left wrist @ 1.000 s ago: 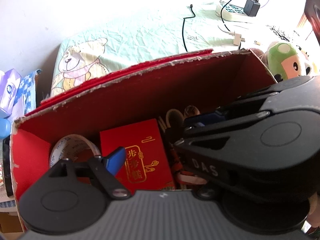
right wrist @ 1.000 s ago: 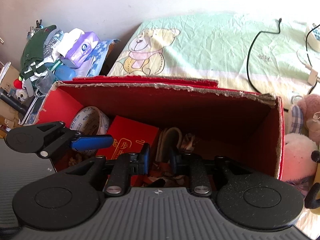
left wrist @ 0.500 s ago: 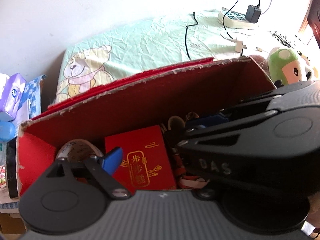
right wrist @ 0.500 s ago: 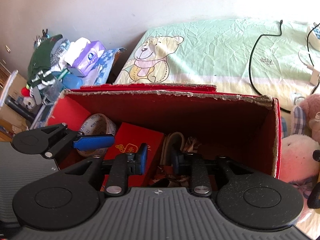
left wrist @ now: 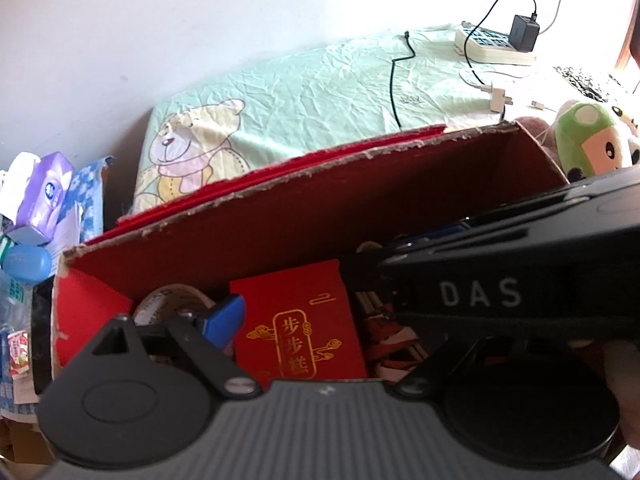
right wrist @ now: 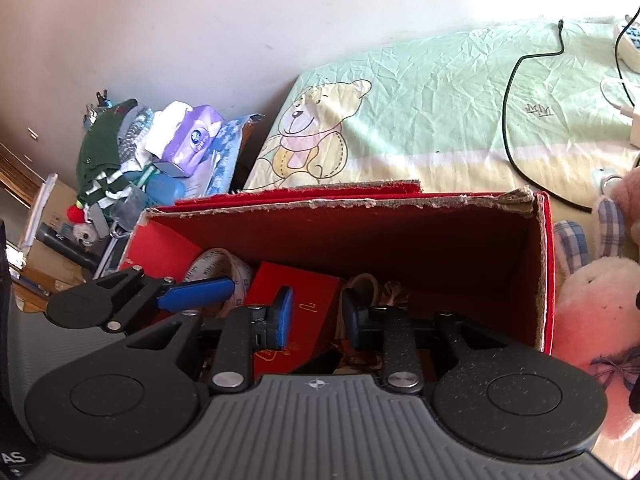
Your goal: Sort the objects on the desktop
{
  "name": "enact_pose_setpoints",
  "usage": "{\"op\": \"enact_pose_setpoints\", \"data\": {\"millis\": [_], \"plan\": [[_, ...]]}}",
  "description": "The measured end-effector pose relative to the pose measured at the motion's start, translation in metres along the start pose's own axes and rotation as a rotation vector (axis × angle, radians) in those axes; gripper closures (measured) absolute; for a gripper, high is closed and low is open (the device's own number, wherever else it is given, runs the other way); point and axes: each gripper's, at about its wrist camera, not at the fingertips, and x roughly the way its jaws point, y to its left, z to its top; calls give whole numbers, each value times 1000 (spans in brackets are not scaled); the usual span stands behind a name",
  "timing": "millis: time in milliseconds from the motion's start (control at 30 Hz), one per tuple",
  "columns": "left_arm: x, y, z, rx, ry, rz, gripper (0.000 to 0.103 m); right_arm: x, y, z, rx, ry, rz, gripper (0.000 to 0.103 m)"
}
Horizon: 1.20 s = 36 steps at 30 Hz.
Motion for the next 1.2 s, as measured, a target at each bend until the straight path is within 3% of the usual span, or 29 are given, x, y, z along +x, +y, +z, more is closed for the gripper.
{"op": "enact_pose_setpoints", "data": {"millis": [467,600,1200], "plan": [[7,0,1,-14,42,59,18,4,-1,2,-15,15,13,72],[8,0,1,-14,47,62,18,6,1,1,-32,16,6,66],[9,2,3,-16,55,78,19,4,-2,3,-22,20,30,67]]}}
